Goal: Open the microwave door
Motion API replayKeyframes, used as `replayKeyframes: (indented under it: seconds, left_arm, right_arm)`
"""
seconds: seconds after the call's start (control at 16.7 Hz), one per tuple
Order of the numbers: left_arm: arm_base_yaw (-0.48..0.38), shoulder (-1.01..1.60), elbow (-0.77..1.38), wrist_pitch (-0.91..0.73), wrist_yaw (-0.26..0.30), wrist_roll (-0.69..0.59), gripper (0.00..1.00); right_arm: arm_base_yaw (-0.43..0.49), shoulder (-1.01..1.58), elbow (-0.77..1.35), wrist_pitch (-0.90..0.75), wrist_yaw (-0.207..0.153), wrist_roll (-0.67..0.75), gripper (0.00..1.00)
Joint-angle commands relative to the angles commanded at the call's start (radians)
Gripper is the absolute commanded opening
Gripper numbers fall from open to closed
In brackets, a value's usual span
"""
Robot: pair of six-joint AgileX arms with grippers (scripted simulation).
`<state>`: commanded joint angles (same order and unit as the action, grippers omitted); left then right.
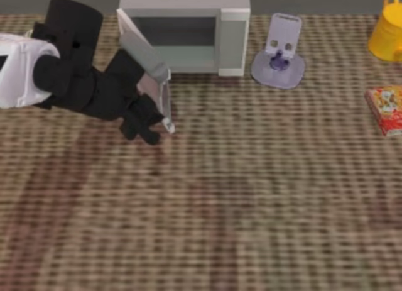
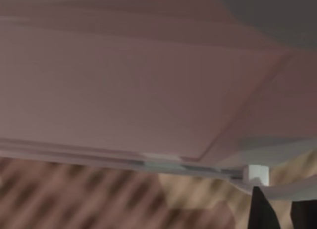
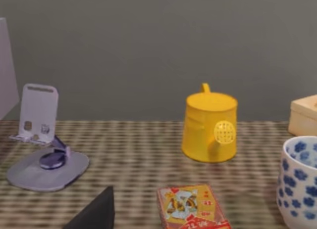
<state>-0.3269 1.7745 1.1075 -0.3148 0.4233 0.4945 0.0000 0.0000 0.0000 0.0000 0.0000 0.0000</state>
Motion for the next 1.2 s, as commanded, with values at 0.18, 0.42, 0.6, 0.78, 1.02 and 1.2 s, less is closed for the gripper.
replayKeyframes:
  seconds: [0.18, 0.42, 0.6, 0.78, 1.02, 1.2]
  left_arm:
    - [0.016, 0.001, 0.005, -0.016, 0.017, 0.035, 0.00]
    - [0.037, 0.001, 0.012, -0.038, 0.041, 0.082, 0.00]
    - [0.037, 0.001, 0.012, -0.038, 0.041, 0.082, 0.00]
    - [0.037, 0.001, 0.012, -0.038, 0.041, 0.082, 0.00]
    - [0.037, 0.001, 0.012, -0.038, 0.041, 0.082, 0.00]
    - [0.037, 0.001, 0.012, -0.038, 0.041, 0.082, 0.00]
  right_arm:
    - [0.000, 0.000, 0.000, 0.000, 0.000, 0.000, 1.00]
    - [0.000, 0.000, 0.000, 0.000, 0.000, 0.000, 1.00]
    - [0.000, 0.000, 0.000, 0.000, 0.000, 0.000, 1.00]
    - [0.000, 0.000, 0.000, 0.000, 0.000, 0.000, 1.00]
    - [0.000, 0.000, 0.000, 0.000, 0.000, 0.000, 1.00]
    - [0.000, 0.000, 0.000, 0.000, 0.000, 0.000, 1.00]
